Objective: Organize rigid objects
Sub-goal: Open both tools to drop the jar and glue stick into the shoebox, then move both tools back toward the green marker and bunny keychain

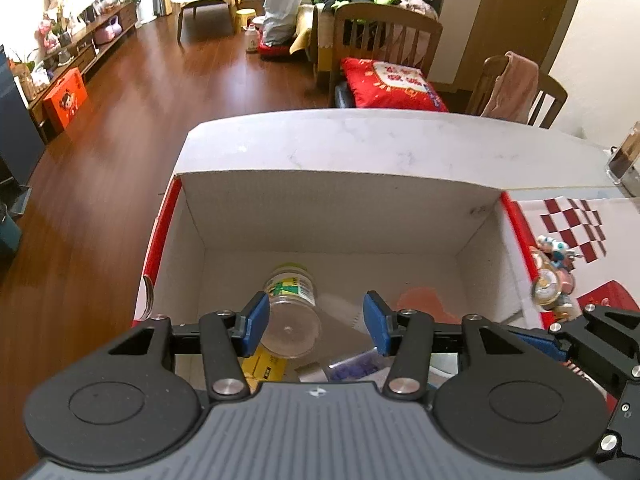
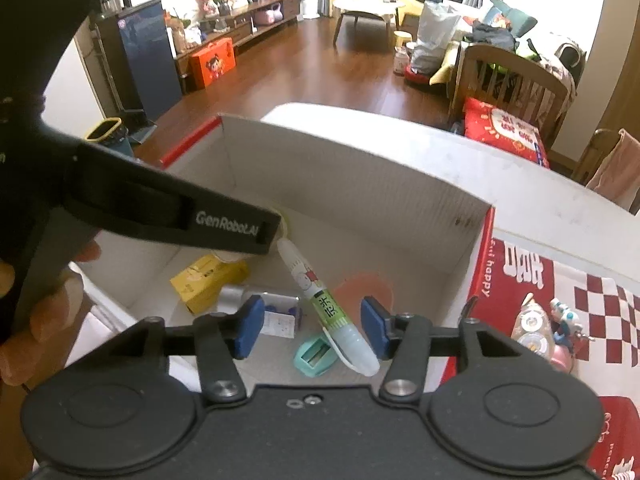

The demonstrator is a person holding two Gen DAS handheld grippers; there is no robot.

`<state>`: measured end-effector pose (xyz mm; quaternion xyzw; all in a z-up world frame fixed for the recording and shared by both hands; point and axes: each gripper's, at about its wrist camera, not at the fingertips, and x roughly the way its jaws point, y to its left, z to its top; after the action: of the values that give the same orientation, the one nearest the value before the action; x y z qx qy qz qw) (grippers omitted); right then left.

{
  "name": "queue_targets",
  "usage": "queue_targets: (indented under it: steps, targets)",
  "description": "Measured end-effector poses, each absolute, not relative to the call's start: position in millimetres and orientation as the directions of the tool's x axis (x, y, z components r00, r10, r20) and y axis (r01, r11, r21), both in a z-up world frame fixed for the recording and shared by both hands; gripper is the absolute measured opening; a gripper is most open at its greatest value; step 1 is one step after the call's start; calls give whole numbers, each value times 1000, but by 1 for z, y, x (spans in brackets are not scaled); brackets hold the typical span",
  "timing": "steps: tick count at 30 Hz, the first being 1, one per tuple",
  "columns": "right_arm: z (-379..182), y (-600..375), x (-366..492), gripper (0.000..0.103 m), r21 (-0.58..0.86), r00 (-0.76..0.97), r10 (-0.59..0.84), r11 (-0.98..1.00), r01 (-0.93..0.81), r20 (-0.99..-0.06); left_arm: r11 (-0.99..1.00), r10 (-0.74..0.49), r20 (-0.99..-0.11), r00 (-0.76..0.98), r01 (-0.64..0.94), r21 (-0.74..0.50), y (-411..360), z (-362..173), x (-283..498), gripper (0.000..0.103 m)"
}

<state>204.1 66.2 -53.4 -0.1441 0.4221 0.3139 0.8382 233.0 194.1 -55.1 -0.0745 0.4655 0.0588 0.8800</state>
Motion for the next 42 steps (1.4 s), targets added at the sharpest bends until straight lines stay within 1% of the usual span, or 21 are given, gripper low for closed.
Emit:
queue_targets:
  steps: [1, 10, 11, 14, 15, 18, 20, 22, 26, 29, 35, 42]
  targets:
    - [-51, 65, 203, 56, 25, 449, 409, 761, -649, -794, 982, 35, -823, 566, -172, -77, 193, -53, 231, 64]
    - [-30, 44, 186, 66, 47, 462, 453, 751, -659, -763, 985, 31, -782, 623, -150, -80, 173, -27, 209, 65]
    - [-28, 41, 184, 69, 52, 462, 458, 750, -659, -760, 985, 34, -777, 628, -151, -79, 170, -24, 206, 65]
    - [-22, 31, 178, 75, 64, 462, 478, 744, -665, -747, 985, 34, -766, 642, -153, -84, 164, -19, 199, 65]
    - [-20, 27, 176, 76, 65, 464, 485, 740, -670, -742, 985, 32, -762, 647, -151, -87, 162, -18, 197, 66]
    - [-13, 17, 171, 78, 68, 472, 502, 734, -676, -725, 984, 46, -736, 676, -156, -82, 154, -10, 188, 80]
    - [-8, 9, 169, 82, 76, 475, 517, 730, -680, -712, 985, 53, -716, 696, -154, -77, 147, -5, 182, 80]
    - [-4, 1, 167, 84, 84, 478, 531, 726, -683, -700, 985, 53, -707, 705, -152, -78, 141, -1, 178, 80]
    - [4, -16, 163, 93, 95, 481, 557, 714, -694, -677, 981, 55, -683, 728, -166, -98, 129, 6, 170, 80]
    - [7, -29, 162, 99, 99, 485, 577, 704, -703, -657, 978, 63, -669, 741, -178, -105, 118, 9, 165, 84]
    - [12, -56, 161, 102, 121, 475, 613, 683, -720, -632, 979, 55, -649, 759, -170, -116, 90, 11, 159, 84]
    - [10, -99, 158, 102, 139, 474, 637, 674, -726, -608, 978, 55, -639, 767, -172, -122, 56, 8, 156, 84]
